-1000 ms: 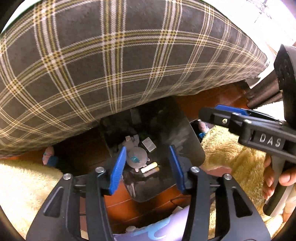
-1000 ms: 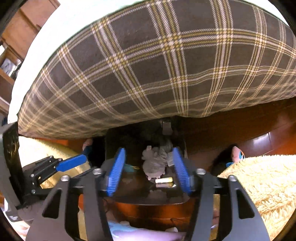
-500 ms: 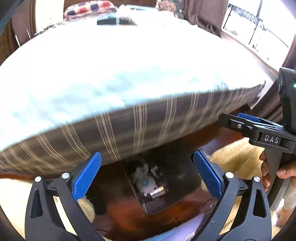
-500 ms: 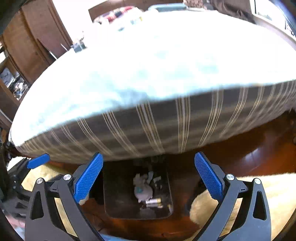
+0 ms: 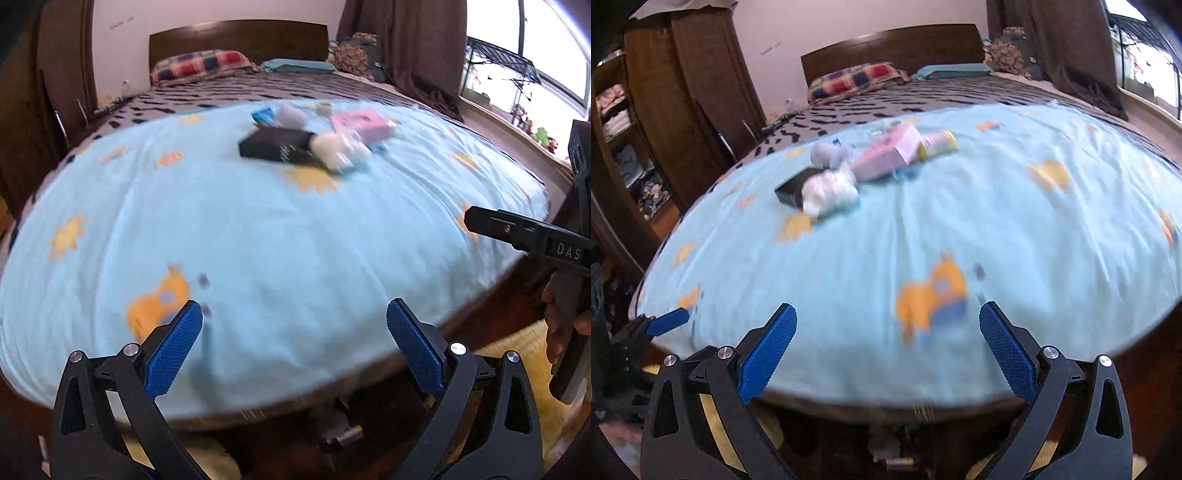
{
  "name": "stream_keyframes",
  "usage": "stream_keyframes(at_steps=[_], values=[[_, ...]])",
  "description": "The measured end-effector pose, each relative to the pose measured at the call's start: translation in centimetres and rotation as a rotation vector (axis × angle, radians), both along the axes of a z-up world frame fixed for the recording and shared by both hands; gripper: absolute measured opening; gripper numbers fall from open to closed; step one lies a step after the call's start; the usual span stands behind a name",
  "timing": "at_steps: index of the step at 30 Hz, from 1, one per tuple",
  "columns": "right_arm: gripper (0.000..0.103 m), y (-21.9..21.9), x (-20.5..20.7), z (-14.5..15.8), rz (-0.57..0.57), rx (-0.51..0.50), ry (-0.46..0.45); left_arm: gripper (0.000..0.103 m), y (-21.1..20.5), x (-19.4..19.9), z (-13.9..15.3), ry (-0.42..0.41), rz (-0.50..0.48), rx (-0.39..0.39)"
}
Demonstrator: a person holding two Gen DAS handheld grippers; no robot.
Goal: Collect trash
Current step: 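Grasp the white yarn ball with the right tool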
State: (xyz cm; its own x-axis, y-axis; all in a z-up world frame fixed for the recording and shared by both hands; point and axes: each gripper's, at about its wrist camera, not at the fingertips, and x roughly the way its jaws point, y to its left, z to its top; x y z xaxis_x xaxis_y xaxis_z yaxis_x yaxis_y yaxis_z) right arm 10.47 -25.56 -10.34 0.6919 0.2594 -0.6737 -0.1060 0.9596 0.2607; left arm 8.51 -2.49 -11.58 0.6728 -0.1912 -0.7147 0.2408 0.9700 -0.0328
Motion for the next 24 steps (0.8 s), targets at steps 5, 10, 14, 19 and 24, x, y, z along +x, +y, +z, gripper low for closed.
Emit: stream_keyframes(at_steps=[5, 10, 14, 19, 24], values=[[0.100, 2.2, 4.2, 0.5, 0.029, 0.011, -0.011, 0.095, 0.9, 2.7, 0.7, -0.007, 0.019, -0.008], [0.097, 4.2, 8.2, 0.4, 0.055, 0.003, -0.003, 0.095, 1.2, 5.3, 1.1, -0.006, 0.027, -0.001], [0.090, 5.1, 10.6, 0.3, 0.069, 0.006, 0.008, 0.095, 1.2, 7.0, 1.1, -0.004, 0.022, 0.015], [0.085, 6.0, 12.8, -0.6, 0.092, 0.005, 0.053, 0.095, 1.4, 8.8, 1.3, -0.001, 0.021, 0.021], [0.074, 6.1, 13.8, -1.2, 0.121, 0.039, 0.074, 0.095, 1.4, 10.8, 1.7, -0.004, 0.022, 0.039]])
